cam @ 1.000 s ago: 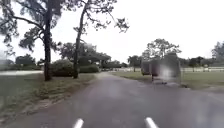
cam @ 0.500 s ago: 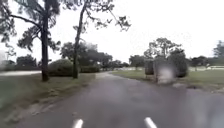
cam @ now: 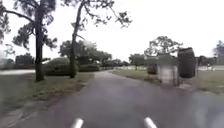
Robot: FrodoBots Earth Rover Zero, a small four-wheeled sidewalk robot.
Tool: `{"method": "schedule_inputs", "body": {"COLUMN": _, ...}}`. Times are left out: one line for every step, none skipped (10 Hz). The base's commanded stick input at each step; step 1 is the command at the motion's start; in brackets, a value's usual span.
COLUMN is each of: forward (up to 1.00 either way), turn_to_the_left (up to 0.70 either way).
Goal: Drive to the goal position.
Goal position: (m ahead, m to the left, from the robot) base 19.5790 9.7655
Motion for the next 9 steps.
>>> {"method": "schedule_inputs", "body": {"forward": 0.85, "turn_to_the_left": 0.00}}
{"method": "schedule_inputs", "body": {"forward": 0.85, "turn_to_the_left": 0.00}}
{"method": "schedule_inputs", "body": {"forward": 0.85, "turn_to_the_left": 0.00}}
{"method": "schedule_inputs", "body": {"forward": 0.85, "turn_to_the_left": 0.00}}
{"method": "schedule_inputs", "body": {"forward": 0.85, "turn_to_the_left": 0.00}}
{"method": "schedule_inputs", "body": {"forward": 0.85, "turn_to_the_left": 0.00}}
{"method": "schedule_inputs", "body": {"forward": 0.85, "turn_to_the_left": 0.00}}
{"method": "schedule_inputs", "body": {"forward": 0.85, "turn_to_the_left": 0.00}}
{"method": "schedule_inputs", "body": {"forward": 0.85, "turn_to_the_left": 0.00}}
